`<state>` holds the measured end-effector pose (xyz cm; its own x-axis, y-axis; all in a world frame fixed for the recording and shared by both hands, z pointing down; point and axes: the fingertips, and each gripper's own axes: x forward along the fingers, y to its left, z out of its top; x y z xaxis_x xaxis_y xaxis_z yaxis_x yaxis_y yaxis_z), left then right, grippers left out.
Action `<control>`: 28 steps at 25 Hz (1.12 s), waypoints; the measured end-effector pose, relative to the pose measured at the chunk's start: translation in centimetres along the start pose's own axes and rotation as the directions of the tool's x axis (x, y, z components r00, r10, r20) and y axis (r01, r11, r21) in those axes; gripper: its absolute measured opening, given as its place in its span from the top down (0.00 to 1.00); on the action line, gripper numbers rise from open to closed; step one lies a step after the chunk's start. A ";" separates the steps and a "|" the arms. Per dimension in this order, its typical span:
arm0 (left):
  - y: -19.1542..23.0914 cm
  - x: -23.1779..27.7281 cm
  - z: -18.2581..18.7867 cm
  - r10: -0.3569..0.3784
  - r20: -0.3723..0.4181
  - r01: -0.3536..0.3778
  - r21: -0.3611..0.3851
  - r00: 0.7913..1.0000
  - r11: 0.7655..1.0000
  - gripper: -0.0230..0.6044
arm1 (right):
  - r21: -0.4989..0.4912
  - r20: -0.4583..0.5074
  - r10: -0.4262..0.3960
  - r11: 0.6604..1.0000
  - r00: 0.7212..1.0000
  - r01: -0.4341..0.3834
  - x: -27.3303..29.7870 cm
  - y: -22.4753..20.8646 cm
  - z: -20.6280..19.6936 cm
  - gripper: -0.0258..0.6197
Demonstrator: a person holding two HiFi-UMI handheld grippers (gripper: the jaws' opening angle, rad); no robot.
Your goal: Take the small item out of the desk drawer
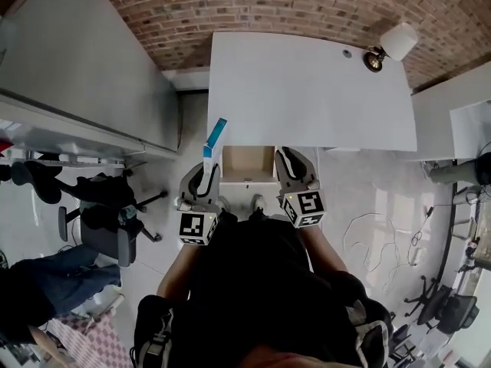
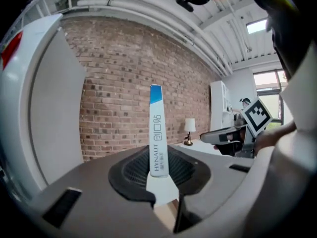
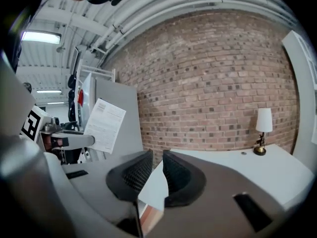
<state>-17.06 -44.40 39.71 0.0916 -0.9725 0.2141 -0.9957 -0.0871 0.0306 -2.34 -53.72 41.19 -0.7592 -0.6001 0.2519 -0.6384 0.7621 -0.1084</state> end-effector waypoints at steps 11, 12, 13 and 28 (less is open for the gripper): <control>-1.8 -1.7 1.3 -0.027 0.033 0.028 -0.034 0.999 0.999 0.83 | 0.000 0.073 -0.022 1.000 0.997 0.022 -2.9 1.6 2.7 0.91; -1.9 -1.8 1.3 -0.031 0.034 0.032 -0.034 0.999 0.999 0.83 | -0.004 0.074 -0.018 1.000 0.997 0.019 -2.8 1.9 2.8 0.91; -1.9 -1.8 1.2 -0.034 0.036 0.035 -0.031 0.999 0.999 0.83 | -0.009 0.076 -0.016 1.000 0.997 0.017 -2.8 2.1 2.8 0.91; -1.1 -3.1 -0.4 -0.045 0.007 0.046 -0.039 0.999 0.998 0.83 | -0.023 0.060 0.002 1.000 0.998 0.000 -2.4 4.4 1.9 0.91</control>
<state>-16.29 -41.19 39.37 0.1366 -0.9690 0.2058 -0.9893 -0.1229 0.0783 -3.60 -49.40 38.33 -0.7664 -0.6124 0.1936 -0.6351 0.7676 -0.0862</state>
